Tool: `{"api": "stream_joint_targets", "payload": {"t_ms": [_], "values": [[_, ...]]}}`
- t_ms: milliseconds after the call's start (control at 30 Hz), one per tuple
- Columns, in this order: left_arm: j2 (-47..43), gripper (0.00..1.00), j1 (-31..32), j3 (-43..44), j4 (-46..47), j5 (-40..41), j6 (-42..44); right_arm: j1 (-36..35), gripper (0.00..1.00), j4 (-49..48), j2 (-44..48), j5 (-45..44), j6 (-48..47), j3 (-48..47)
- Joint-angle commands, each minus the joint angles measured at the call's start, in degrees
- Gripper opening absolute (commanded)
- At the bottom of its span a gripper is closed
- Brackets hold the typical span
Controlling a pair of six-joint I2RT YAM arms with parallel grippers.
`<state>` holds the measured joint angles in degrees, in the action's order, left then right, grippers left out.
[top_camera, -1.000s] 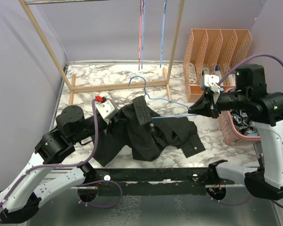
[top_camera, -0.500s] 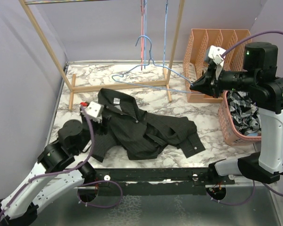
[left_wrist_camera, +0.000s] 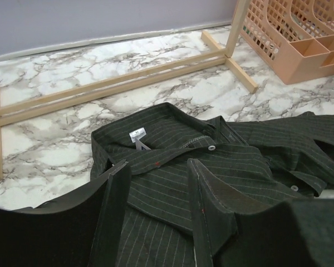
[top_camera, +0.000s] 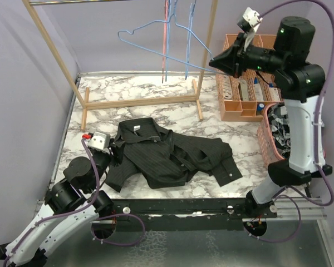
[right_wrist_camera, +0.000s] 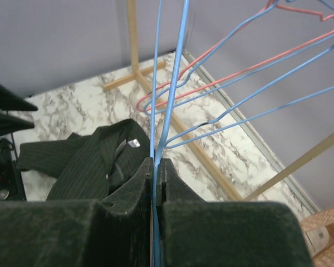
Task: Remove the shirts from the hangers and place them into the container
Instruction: Place the hanger at the clothesline.
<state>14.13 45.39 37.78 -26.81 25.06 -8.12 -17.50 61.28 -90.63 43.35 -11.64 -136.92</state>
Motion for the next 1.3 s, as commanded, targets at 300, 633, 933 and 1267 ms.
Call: {"api": "stream_joint_targets", "payload": {"t_ms": [300,633,933,1267], "values": [[6.52,0.45,0.00,-0.87,4.85,0.60,-1.29,-2.21,0.01,-21.24,-14.58,-6.62,10.93,-8.51],[4.15,0.44,0.01,-1.21,4.88,1.73,-1.53,-15.30,0.01,-21.42,-20.72,-23.53,4.68,-9.96],[4.06,0.44,-0.03,-1.22,4.92,0.82,-1.74,-16.14,0.01,-24.36,-22.47,-31.04,9.03,-9.16],[3.24,0.44,-0.03,-1.37,5.05,0.80,-1.68,-18.36,0.12,-24.15,-20.76,-32.17,8.70,-6.16]]}}
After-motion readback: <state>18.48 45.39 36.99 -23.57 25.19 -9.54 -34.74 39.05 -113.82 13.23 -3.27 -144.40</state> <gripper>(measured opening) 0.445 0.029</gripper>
